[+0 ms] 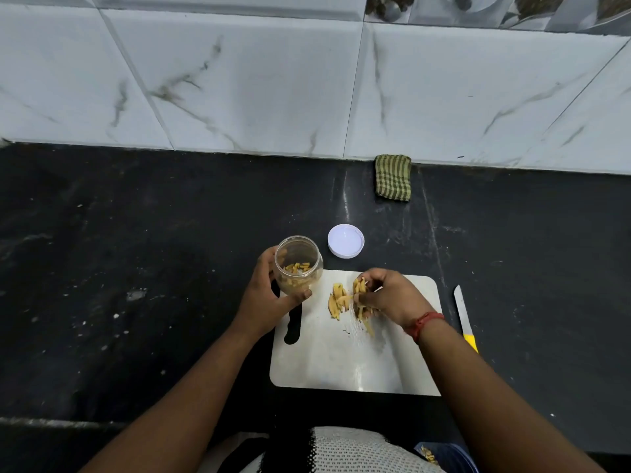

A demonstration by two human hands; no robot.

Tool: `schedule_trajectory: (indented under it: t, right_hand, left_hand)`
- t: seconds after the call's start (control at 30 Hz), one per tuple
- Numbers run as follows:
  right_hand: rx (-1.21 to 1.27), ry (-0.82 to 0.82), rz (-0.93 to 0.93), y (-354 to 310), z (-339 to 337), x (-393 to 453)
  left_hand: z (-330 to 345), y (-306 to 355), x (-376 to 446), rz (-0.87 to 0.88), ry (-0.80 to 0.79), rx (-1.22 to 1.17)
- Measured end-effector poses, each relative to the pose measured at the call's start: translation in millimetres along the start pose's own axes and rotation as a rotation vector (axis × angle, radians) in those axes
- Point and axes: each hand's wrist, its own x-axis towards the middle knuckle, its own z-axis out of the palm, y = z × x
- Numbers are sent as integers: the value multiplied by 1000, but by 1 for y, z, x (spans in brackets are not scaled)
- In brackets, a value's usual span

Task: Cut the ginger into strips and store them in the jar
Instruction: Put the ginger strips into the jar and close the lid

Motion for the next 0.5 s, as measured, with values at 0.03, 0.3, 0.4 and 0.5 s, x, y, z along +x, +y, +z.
schedule_trajectory:
  t: [0.03, 0.3, 0.4, 0.5]
  right_hand:
    - [87, -33, 11, -2, -2, 0]
    - [563, -176, 96, -30, -12, 5]
    - [585, -235, 38, -63, -8, 6]
    - [641, -316, -27, -101, 1, 6]
  left_hand:
    - [0, 0, 0, 2, 0, -1]
    - [0, -1, 1, 29, 7, 18]
    - [-2, -3, 1, 26, 10, 24]
    - [-2, -3, 1, 24, 9, 22]
